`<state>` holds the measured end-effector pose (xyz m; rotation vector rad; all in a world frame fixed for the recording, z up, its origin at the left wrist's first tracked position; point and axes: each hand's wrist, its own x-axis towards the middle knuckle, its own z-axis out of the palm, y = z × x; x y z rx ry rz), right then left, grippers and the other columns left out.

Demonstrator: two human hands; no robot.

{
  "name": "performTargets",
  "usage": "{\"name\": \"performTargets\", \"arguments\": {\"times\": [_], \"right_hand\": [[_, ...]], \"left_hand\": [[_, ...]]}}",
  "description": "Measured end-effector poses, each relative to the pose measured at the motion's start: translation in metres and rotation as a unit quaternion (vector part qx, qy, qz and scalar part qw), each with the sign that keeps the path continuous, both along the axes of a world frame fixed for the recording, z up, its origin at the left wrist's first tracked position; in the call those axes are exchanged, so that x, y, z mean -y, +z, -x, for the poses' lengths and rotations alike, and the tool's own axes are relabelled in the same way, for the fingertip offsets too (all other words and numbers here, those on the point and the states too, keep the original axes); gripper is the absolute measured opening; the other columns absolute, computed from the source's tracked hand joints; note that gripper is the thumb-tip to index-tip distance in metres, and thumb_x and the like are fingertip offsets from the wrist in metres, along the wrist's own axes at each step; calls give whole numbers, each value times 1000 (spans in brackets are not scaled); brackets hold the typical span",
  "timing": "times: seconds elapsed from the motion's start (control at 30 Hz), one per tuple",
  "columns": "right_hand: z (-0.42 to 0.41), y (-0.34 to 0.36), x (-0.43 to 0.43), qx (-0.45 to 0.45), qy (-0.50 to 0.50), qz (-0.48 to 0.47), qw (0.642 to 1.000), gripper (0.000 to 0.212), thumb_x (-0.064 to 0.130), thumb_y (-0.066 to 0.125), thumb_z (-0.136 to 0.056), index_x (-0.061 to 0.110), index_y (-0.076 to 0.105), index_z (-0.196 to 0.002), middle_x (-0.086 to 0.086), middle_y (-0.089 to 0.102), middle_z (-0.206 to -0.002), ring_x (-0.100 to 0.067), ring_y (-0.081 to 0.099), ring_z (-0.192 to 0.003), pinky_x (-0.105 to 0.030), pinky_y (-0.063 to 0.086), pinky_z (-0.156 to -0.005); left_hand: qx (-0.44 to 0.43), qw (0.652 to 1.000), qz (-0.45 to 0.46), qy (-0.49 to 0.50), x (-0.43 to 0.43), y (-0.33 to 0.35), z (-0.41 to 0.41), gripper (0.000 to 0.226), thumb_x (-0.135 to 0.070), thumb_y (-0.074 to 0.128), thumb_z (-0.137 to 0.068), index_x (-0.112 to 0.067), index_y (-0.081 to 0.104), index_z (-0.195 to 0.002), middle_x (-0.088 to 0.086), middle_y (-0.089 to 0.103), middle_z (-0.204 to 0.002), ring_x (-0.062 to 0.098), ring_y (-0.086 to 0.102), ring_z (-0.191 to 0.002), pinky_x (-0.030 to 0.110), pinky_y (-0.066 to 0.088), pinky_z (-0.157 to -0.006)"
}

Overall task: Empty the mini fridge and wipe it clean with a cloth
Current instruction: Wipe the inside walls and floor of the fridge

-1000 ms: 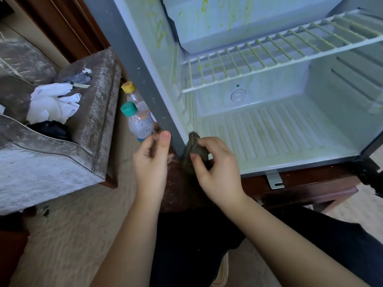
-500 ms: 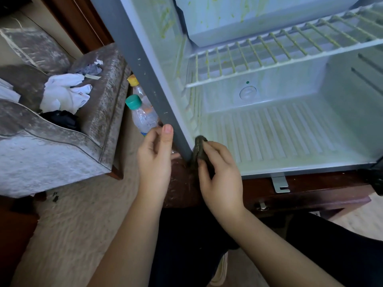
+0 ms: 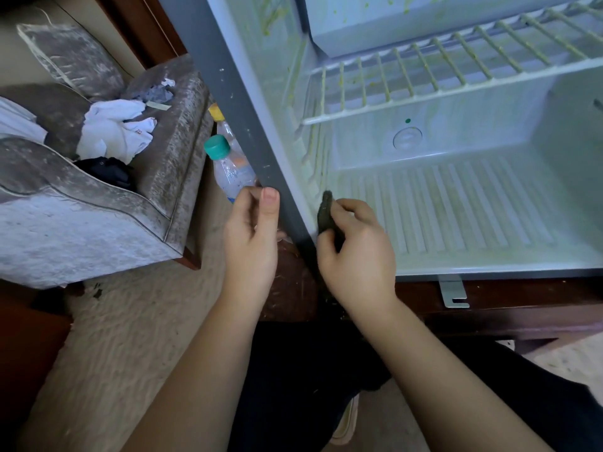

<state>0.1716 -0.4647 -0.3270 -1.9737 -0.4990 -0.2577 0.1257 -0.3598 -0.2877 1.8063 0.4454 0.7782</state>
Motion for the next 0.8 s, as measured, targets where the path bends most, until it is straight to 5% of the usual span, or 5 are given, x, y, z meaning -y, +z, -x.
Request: {"name": "performTargets", "arguments": {"times": [0.13, 0.3, 0.47, 0.6, 0.8], "right_hand": [[-44, -1, 0, -22, 67, -24, 997, 42, -1, 54, -82, 8, 66, -120, -6, 61, -113, -18, 59, -96, -10, 36, -79], [-97, -9, -10, -6, 122, 29, 992, 53, 2, 53, -88, 18, 51, -139, -14, 57, -101, -29, 57, -99, -13, 31, -77], [-129, -13, -22, -11, 126, 41, 991, 55, 5, 51, -90, 22, 46, -143, -20, 60, -110, -33, 55, -109, -22, 35, -86], [-117, -9, -15, 2, 131, 30, 991, 53, 1, 52, -88, 17, 52, -138, -8, 51, -95, -30, 57, -95, -16, 32, -75], [-66, -1, 22, 53, 177, 67, 980, 50, 15, 48, -79, 15, 63, -126, -6, 59, -98, -27, 62, -87, -35, 52, -78]], "left_hand": [[4, 1000, -20, 0, -2, 0, 0, 58, -57, 45, -84, -1, 55, -94, -15, 60, -76, 6, 60, -77, 56, 55, -72], [1, 999, -53, 4, -6, -3, -2, 32, -57, 44, -88, -27, 55, -93, -16, 63, -86, 22, 63, -88, 62, 50, -80], [6, 996, -90, 17, -9, -5, -4, 43, -73, 44, -85, -34, 56, -95, 5, 64, -95, 39, 60, -93, 64, 48, -81], [1, 993, -114, 21, -12, -8, -4, 38, -75, 42, -86, -39, 55, -93, 15, 61, -94, 41, 59, -88, 64, 49, -79], [2, 995, -100, 26, -7, -9, -4, 49, -75, 39, -86, -28, 52, -89, 12, 61, -92, 39, 60, -89, 62, 50, -78]]}}
